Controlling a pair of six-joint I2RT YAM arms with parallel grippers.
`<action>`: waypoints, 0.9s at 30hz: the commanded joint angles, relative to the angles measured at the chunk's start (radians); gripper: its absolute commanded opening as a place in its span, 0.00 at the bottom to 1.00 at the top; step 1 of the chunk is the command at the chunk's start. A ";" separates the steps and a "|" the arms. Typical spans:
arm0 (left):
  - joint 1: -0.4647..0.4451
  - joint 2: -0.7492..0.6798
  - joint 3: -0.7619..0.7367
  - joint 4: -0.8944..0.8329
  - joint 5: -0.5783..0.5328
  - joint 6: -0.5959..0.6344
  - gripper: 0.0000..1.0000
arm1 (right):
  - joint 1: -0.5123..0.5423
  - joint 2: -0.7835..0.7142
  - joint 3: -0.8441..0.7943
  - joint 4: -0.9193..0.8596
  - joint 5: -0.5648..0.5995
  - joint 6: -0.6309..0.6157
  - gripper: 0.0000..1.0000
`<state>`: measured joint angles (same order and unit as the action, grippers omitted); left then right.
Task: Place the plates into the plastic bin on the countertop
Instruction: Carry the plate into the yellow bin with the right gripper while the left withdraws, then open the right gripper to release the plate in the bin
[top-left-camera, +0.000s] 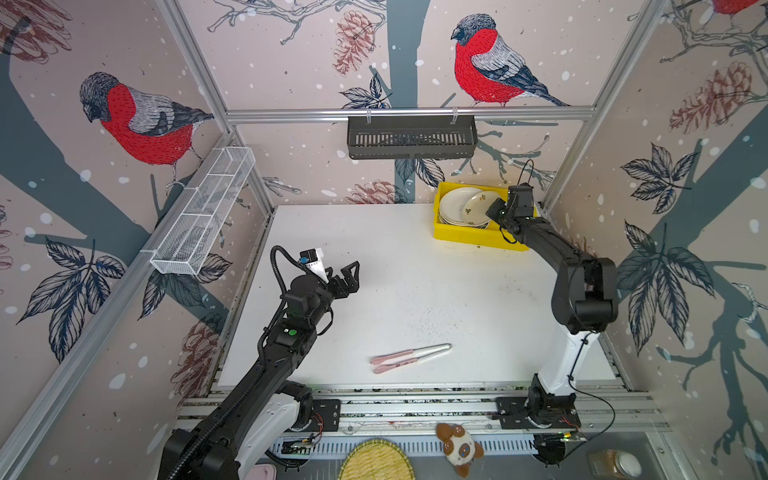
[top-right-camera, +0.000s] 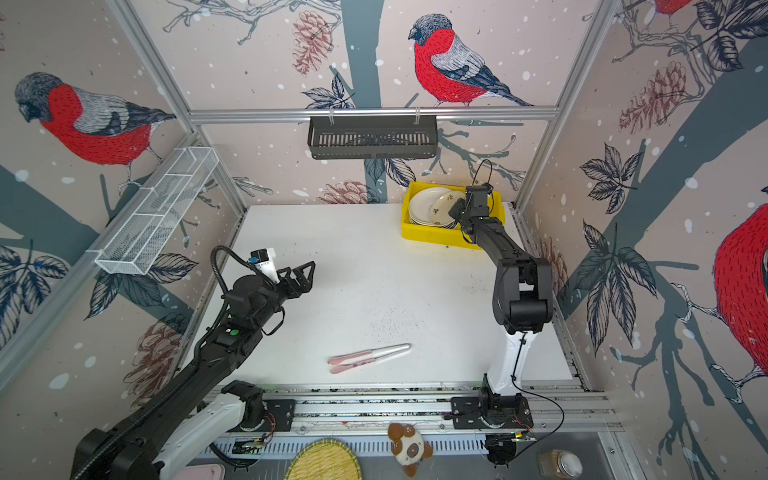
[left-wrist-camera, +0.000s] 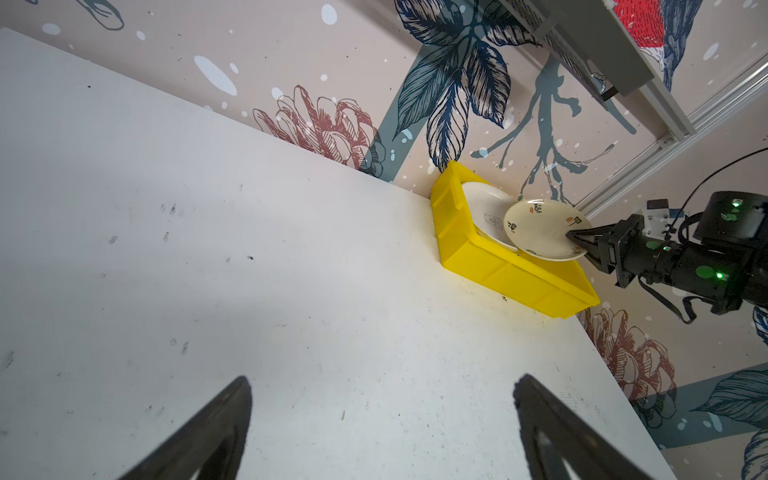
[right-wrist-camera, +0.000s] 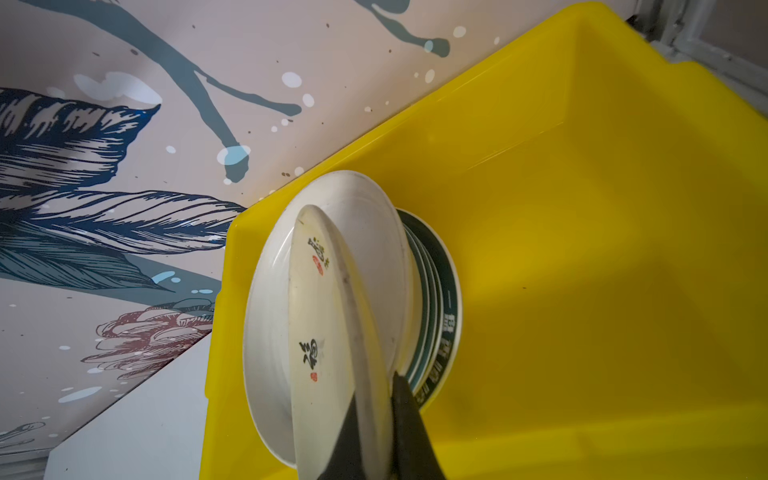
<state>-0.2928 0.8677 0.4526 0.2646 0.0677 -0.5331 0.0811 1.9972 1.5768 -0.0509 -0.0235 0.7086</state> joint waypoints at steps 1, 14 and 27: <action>0.000 0.000 -0.010 -0.002 -0.025 0.021 0.97 | 0.003 0.075 0.088 0.005 -0.030 0.052 0.00; 0.000 0.086 -0.010 0.056 -0.043 0.039 0.97 | 0.054 0.154 0.247 -0.047 -0.041 -0.071 0.86; 0.009 0.097 -0.033 0.126 -0.213 0.073 0.97 | 0.132 -0.150 -0.014 -0.028 0.197 -0.188 0.93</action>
<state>-0.2893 0.9714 0.4194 0.3313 -0.0555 -0.4931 0.1921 1.9461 1.6653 -0.1661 0.0772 0.5701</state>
